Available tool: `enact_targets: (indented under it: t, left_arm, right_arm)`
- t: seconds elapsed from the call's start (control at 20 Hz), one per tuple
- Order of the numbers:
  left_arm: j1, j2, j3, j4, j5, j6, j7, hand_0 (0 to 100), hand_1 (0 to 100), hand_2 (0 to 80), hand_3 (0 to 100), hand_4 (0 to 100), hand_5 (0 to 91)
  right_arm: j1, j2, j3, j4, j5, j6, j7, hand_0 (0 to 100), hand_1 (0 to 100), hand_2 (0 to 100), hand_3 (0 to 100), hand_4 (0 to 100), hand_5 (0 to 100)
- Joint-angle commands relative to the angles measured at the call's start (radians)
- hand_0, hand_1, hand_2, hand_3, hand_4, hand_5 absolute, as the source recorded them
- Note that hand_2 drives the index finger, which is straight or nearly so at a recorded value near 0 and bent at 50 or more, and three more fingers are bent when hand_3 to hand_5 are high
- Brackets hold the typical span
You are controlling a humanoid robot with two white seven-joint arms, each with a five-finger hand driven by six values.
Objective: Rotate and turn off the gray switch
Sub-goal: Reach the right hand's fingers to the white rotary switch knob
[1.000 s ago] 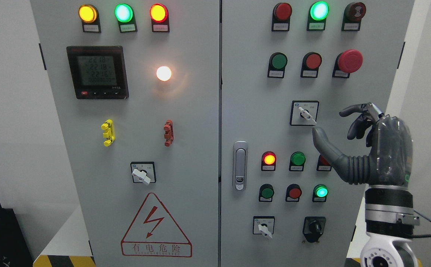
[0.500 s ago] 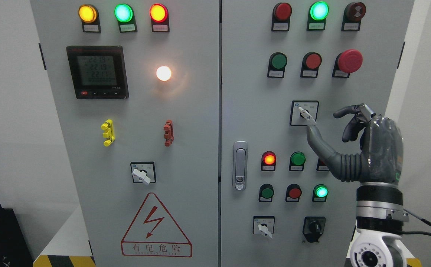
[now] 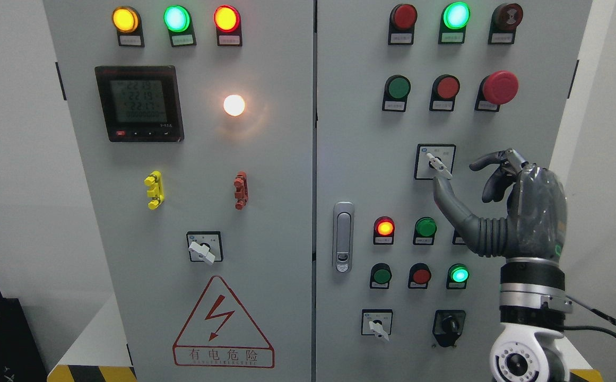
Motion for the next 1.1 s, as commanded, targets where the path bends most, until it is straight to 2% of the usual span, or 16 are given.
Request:
enact_targets:
  t: [0.0, 0.25, 1.05]
  left_arm:
    - [-0.009, -0.001, 0.008, -0.026, 0.020, 0.000, 0.000, 12, 39, 0.0, 0, 0, 0.0]
    - [-0.009, 0.000, 0.008, -0.026, 0.020, 0.000, 0.000, 12, 39, 0.0, 0, 0, 0.0]
    - [-0.009, 0.000, 0.008, -0.026, 0.020, 0.000, 0.000, 12, 39, 0.0, 0, 0, 0.0]
  right_arm:
    - [-0.010, 0.007, 0.014, 0.032, 0.006, 0.002, -0.001, 4, 49, 54, 91, 94, 100]
    - [-0.023, 0.007, 0.014, 0.047, 0.006, 0.031, -0.002, 4, 49, 55, 91, 94, 100]
    - [-0.053, 0.005, 0.014, 0.088, 0.006, 0.043, 0.004, 6, 47, 59, 92, 94, 100]
